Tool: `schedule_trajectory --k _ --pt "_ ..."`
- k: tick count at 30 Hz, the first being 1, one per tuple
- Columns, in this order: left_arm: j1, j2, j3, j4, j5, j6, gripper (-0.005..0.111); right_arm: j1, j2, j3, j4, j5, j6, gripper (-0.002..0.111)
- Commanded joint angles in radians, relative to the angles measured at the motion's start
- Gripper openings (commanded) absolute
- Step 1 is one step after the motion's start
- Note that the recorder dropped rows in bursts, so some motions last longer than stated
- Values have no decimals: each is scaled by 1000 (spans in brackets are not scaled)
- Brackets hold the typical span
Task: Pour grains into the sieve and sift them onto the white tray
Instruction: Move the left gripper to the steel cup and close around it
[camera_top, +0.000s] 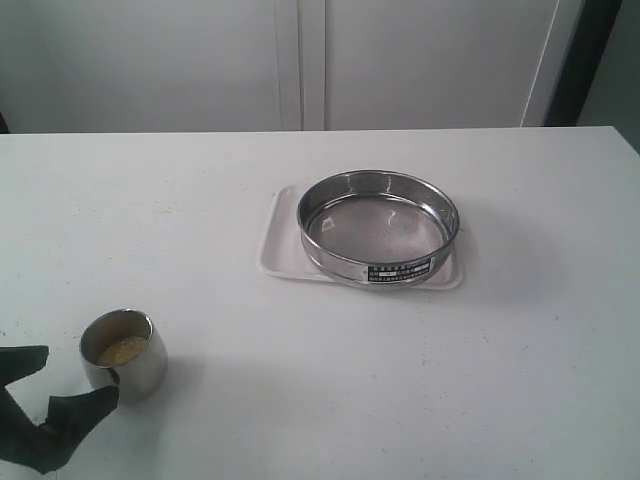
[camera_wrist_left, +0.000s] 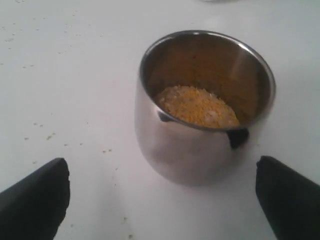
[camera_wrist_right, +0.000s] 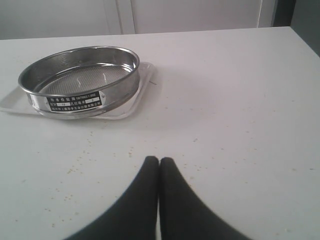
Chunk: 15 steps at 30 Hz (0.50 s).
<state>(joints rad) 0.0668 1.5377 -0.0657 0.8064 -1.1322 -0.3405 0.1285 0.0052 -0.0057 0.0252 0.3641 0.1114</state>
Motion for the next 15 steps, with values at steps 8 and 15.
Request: schedule_trajectory --k 8,15 --pt "0 111 -77 101 -56 -57 105 3 -5 6 3 -14 -2 0" --pt "0 161 -109 124 -89 -67 105 3 -5 6 3 -14 -2 0"
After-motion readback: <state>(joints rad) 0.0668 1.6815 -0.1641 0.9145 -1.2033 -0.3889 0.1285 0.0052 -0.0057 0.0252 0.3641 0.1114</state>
